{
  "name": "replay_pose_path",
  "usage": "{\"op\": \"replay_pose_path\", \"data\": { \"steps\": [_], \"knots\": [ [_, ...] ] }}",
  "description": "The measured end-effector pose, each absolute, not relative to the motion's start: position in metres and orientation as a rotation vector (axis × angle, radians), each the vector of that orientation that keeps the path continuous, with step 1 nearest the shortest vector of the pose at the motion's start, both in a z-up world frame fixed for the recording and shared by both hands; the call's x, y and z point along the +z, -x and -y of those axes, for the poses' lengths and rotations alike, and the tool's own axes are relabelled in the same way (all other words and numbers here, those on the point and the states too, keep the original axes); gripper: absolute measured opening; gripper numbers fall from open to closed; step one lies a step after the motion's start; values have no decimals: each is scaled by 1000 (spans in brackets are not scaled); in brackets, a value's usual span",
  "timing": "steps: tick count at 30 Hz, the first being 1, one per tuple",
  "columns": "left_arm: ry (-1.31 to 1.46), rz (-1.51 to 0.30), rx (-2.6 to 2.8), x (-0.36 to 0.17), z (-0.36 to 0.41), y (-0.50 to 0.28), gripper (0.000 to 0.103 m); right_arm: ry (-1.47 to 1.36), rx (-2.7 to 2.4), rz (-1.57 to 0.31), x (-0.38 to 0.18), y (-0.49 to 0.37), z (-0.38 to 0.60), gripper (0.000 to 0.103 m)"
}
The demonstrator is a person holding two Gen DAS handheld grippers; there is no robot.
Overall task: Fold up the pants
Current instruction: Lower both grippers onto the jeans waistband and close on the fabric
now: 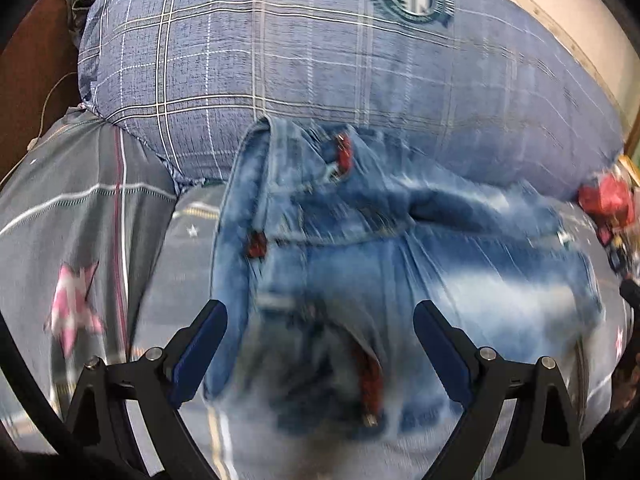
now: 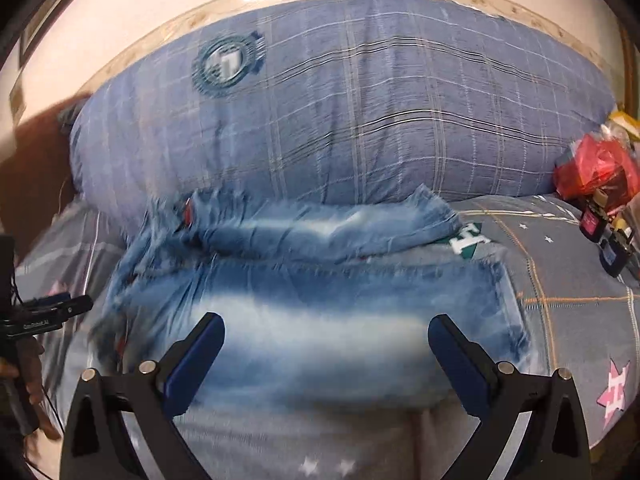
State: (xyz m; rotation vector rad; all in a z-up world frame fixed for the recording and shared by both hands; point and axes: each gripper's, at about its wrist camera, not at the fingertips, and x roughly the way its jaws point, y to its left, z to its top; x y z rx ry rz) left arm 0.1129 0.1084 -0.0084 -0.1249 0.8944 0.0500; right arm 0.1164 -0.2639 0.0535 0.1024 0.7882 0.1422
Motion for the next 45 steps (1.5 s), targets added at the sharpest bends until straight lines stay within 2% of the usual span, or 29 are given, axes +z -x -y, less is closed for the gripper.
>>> {"op": "replay_pose_path", "data": {
  "steps": [8, 16, 24, 26, 28, 30, 34, 39, 41, 42, 43, 45],
  "knots": [
    [147, -915, 38, -7, -132, -187, 94, -179, 179, -835, 42, -177, 288, 103],
    [177, -964, 75, -21, -155, -262, 94, -103, 242, -871, 31, -243, 279, 103],
    [214, -971, 131, -35, -172, -312, 94, -188, 50, -974, 3, -342, 358, 103],
    [204, -976, 140, -39, -172, -322, 90, -184, 33, -999, -5, -366, 367, 101],
    [204, -981, 139, -41, -172, -329, 88, -219, 29, -1025, -15, -390, 375, 91],
    [211, -987, 135, -43, -172, -337, 85, -262, 29, -1045, -22, -408, 383, 88],
    [196, -1008, 144, -48, -171, -353, 83, -237, 1, -1079, -38, -441, 381, 85],
    [226, -1042, 141, -55, -172, -367, 72, -189, -77, -1157, -68, -464, 380, 80],
    [242, -1048, 131, -58, -174, -373, 63, -184, -79, -1179, -78, -468, 381, 71],
    [251, -1050, 120, -60, -174, -376, 60, -184, -70, -1185, -81, -469, 380, 55],
    [255, -1049, 115, -59, -171, -377, 54, -187, -53, -1189, -84, -469, 380, 31],
    [245, -1043, 122, -61, -170, -380, 40, -164, -41, -1167, -84, -466, 379, 16]
  ]
}}
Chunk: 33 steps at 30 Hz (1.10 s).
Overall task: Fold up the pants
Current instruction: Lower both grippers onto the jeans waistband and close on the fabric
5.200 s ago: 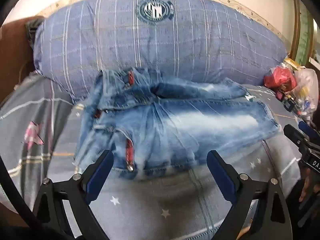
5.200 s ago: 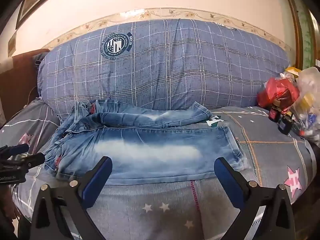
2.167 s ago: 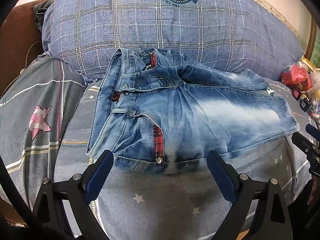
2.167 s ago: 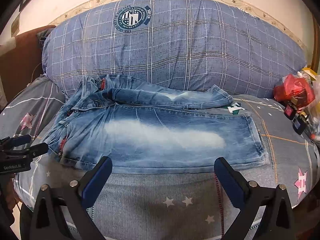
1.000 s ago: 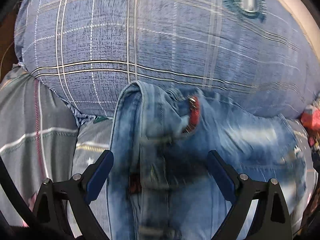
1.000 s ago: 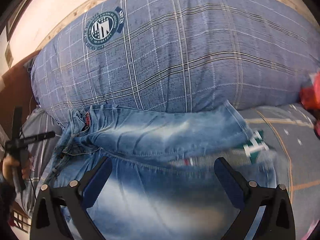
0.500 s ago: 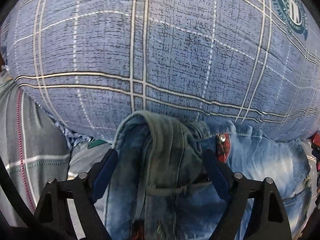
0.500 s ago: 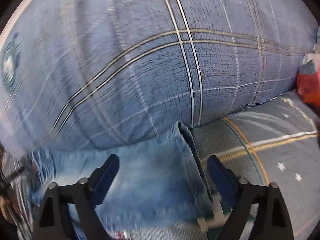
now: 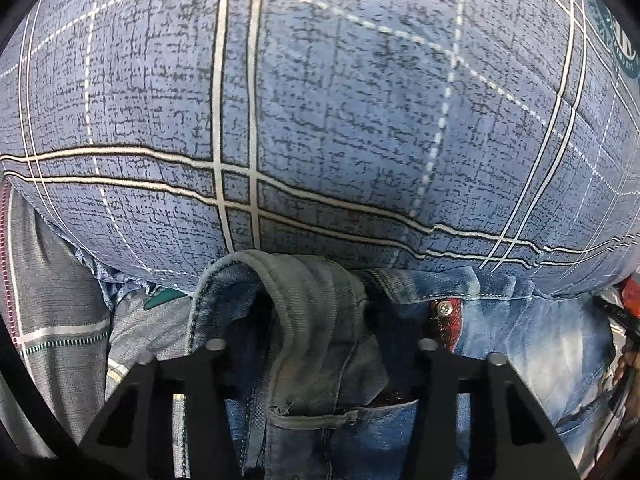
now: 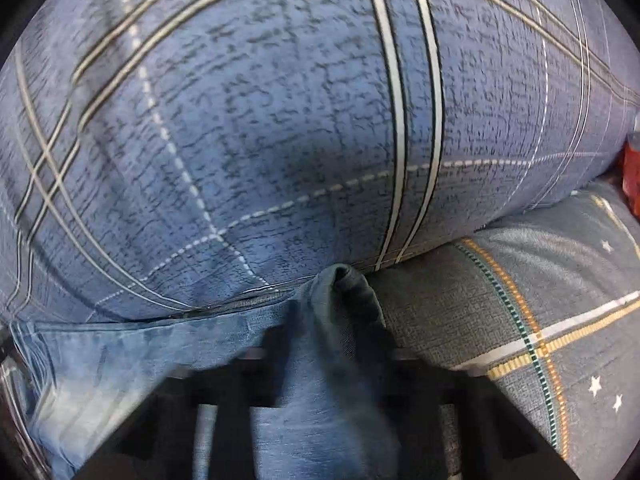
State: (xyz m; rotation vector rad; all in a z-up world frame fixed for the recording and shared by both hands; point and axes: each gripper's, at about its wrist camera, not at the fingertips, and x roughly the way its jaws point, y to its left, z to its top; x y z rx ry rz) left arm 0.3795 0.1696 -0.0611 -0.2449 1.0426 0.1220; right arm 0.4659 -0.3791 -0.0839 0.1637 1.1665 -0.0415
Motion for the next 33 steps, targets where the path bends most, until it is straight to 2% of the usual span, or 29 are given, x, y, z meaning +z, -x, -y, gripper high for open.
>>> {"op": "replay_pose_path", "data": {
  "steps": [1, 2, 10, 12, 15, 17, 18, 19, 23, 27, 29, 30, 31, 32, 33],
  "knots": [
    [243, -1042, 114, -61, -168, -379, 19, -152, -35, -1142, -80, -463, 378, 9],
    [270, -1035, 65, -61, -166, -378, 17, -150, -21, -1115, -74, -459, 377, 5],
    [354, -924, -19, -18, -166, -348, 16, -196, 40, -945, -7, -433, 387, 2],
    [344, -932, -25, -13, -165, -343, 16, -247, 97, -975, -4, -432, 389, 2],
    [342, -933, -37, -4, -166, -334, 17, -230, 68, -1116, -29, -435, 386, 5],
    [324, -938, -38, 3, -157, -332, 17, -204, 27, -1157, -45, -433, 385, 25],
    [313, -942, -36, 5, -152, -330, 17, -225, 28, -1167, -57, -433, 388, 60],
    [311, -944, -34, 3, -152, -332, 17, -234, 25, -1170, -60, -435, 388, 89],
    [310, -951, -22, -13, -146, -349, 17, -250, 19, -1153, -80, -443, 396, 90],
    [312, -963, -7, -29, -143, -359, 17, -216, 4, -1164, -103, -474, 396, 85],
    [314, -967, -5, -35, -141, -362, 17, -208, -10, -1183, -115, -498, 386, 69],
    [313, -967, -4, -37, -138, -363, 17, -208, -15, -1194, -121, -502, 385, 46],
    [320, -965, -6, -37, -137, -363, 17, -207, -19, -1211, -128, -505, 382, 14],
    [329, -960, -7, -37, -137, -362, 17, -200, -20, -1214, -135, -510, 382, 6],
    [352, -945, -12, -34, -140, -361, 17, -184, -19, -1187, -134, -509, 379, 3]
  ]
}}
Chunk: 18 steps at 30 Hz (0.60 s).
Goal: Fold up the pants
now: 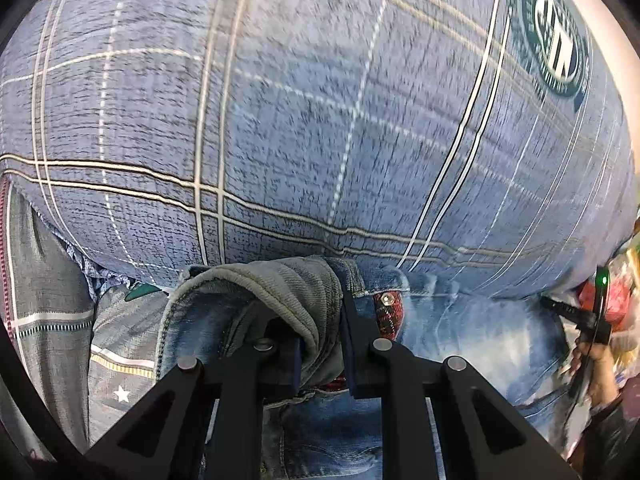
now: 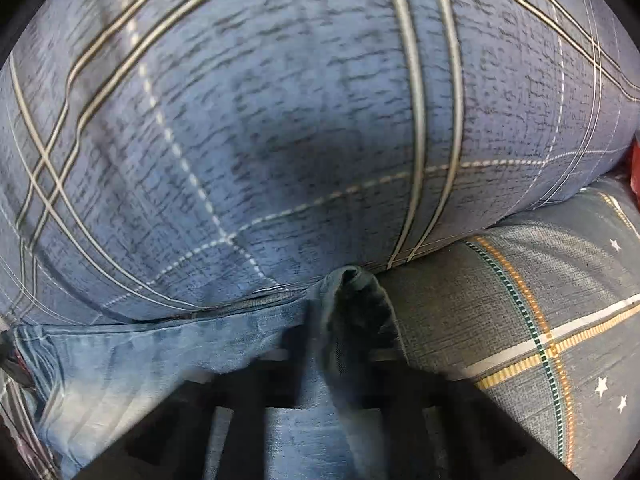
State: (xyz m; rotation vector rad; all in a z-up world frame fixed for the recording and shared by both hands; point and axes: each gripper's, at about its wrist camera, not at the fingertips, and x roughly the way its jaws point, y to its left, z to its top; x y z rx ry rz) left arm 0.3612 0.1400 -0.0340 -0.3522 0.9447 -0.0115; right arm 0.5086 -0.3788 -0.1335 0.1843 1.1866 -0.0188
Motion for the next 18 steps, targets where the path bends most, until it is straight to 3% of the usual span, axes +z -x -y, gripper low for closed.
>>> {"op": "replay_pose_path", "data": {
  "steps": [10, 18],
  "knots": [
    [446, -845, -140, 8, -150, -322, 17, -269, 109, -841, -36, -473, 382, 3],
    [526, -814, -286, 18, -161, -239, 17, -264, 194, -672, 23, -366, 403, 3]
  ]
}}
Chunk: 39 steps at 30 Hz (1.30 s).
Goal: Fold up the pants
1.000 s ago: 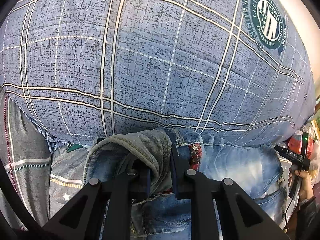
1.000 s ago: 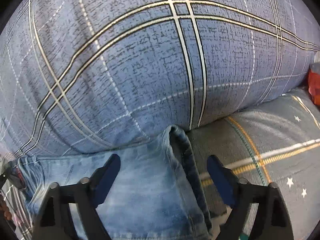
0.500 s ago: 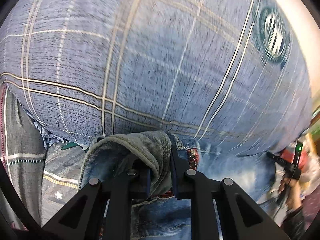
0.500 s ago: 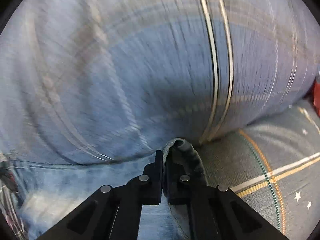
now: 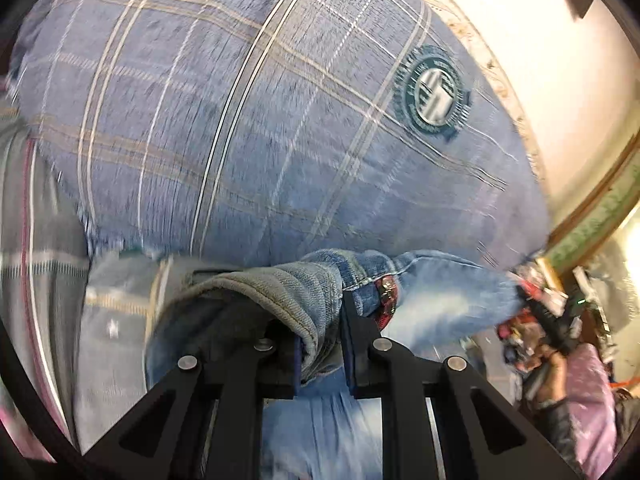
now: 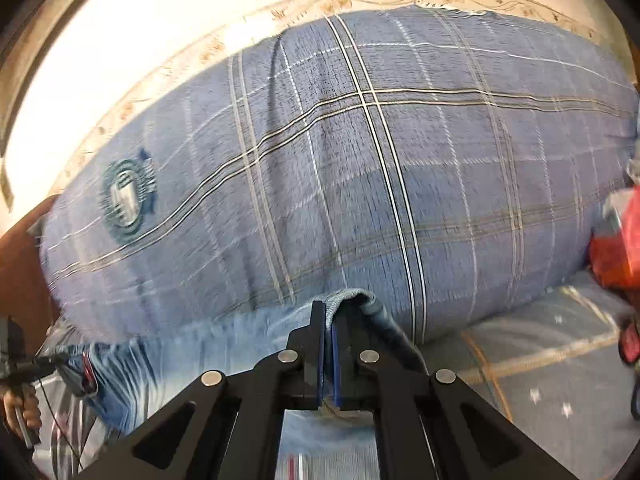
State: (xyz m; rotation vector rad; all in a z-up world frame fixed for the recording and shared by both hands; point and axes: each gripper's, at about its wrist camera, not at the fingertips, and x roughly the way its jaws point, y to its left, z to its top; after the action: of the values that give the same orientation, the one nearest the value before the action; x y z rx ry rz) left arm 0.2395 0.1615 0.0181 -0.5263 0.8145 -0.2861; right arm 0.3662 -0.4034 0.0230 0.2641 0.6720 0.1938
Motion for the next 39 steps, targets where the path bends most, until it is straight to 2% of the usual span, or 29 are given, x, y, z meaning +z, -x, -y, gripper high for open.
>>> {"op": "replay_pose_path", "data": {
  "steps": [8, 12, 15, 17, 19, 20, 21, 22, 27, 32, 34, 36, 38, 39],
  "knots": [
    [522, -877, -321, -13, -162, -147, 17, -364, 164, -796, -13, -219, 443, 3],
    [488, -926, -299, -37, -162, -115, 20, -381, 123, -867, -31, -177, 461, 3],
    [478, -992, -285, -56, -165, -105, 26, -356, 110, -970, -45, -163, 464, 4],
    [444, -1039, -261, -65, -167, -99, 36, -303, 63, -1065, -59, -159, 462, 11],
    [391, -1067, -241, -67, -168, -88, 37, -258, 37, -1077, -58, -151, 460, 25],
    [373, -1063, -238, -65, -170, -82, 37, -246, 27, -1072, -55, -149, 460, 36],
    [336, -1055, -215, -60, -171, -76, 37, -225, -4, -1074, -49, -146, 461, 76],
    [286, -1036, -179, -52, -173, -70, 37, -198, -40, -1070, -42, -142, 460, 101],
    [121, -918, -158, -9, -163, -51, 37, -170, -43, -1034, -11, -127, 451, 101],
    [-55, -893, -269, -1, -102, -65, 37, -552, 75, -1023, -12, -143, 450, 99],
    [-132, -904, -312, -9, -77, -73, 37, -721, 78, -1029, -29, -157, 455, 84],
    [-188, -929, -346, -23, -56, -82, 37, -843, 51, -1050, -47, -170, 462, 74],
    [-229, -978, -359, -39, -42, -94, 37, -934, 22, -1082, -65, -179, 466, 71],
    [-238, -993, -359, -44, -40, -97, 37, -963, 3, -1098, -72, -185, 466, 65]
  ]
}}
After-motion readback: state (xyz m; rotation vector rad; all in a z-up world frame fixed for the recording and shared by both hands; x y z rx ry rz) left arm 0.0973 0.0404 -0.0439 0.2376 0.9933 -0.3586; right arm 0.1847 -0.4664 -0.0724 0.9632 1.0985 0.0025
